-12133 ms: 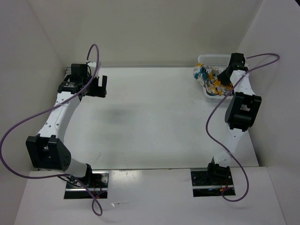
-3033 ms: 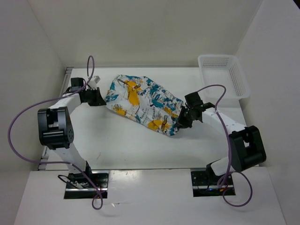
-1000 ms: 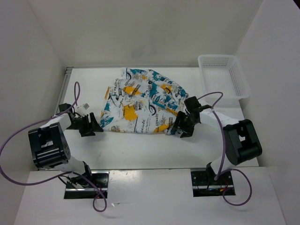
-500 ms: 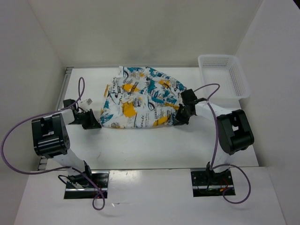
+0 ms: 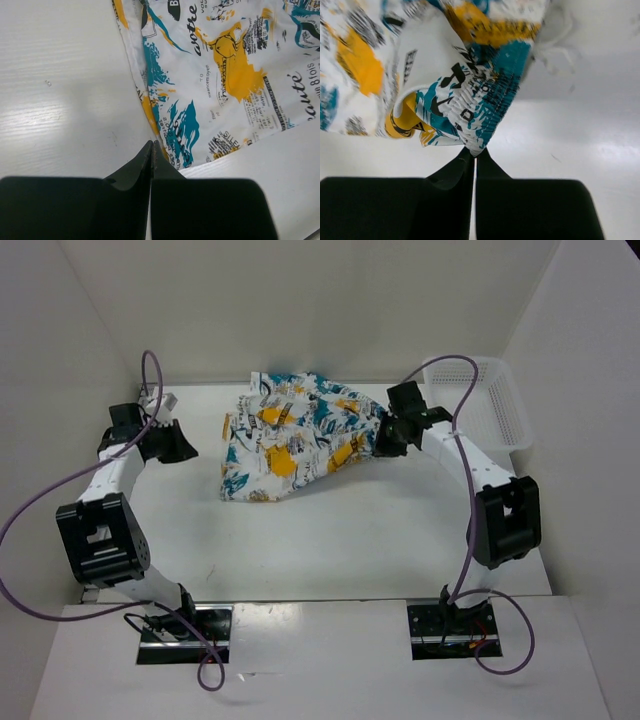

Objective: Fold and stack the shorts
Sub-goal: Flatten the shorts out

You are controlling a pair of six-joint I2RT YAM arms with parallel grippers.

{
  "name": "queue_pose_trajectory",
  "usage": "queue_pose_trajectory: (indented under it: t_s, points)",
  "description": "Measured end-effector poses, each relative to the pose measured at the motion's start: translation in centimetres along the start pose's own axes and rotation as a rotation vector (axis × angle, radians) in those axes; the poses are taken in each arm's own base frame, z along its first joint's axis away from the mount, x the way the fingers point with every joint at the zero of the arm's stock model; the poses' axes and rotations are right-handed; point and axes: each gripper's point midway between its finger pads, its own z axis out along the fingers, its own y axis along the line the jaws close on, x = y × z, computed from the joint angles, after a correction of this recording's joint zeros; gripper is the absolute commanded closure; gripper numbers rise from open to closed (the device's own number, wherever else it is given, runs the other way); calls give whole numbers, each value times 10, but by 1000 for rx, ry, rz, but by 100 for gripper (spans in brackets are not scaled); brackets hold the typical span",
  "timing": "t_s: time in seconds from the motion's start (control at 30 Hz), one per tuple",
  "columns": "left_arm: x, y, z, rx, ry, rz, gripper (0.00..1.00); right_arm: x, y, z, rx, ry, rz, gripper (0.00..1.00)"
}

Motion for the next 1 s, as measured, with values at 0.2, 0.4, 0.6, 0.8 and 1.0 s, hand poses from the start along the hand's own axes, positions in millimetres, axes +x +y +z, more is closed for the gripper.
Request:
queue_pose_trajectory:
  t_s: [0.2, 0.4, 0.6, 0.8, 1.0]
  points:
    - [4, -4, -33, -27, -21, -22, 100, 53, -33, -15, 74, 132, -13, 100]
    - [54, -8, -27, -8, 85, -96, 78, 58, -55, -13, 93, 168, 36, 86]
    - [113, -23, -21, 39, 225, -169, 29, 35, -80, 20, 74, 177, 159, 42]
    - [125, -41, -14, 92, 252, -146, 35, 61, -86, 29, 41, 237, 195, 41]
    - [155, -55, -14, 119, 309, -149, 45, 88, -90, 21, 34, 284, 237, 41]
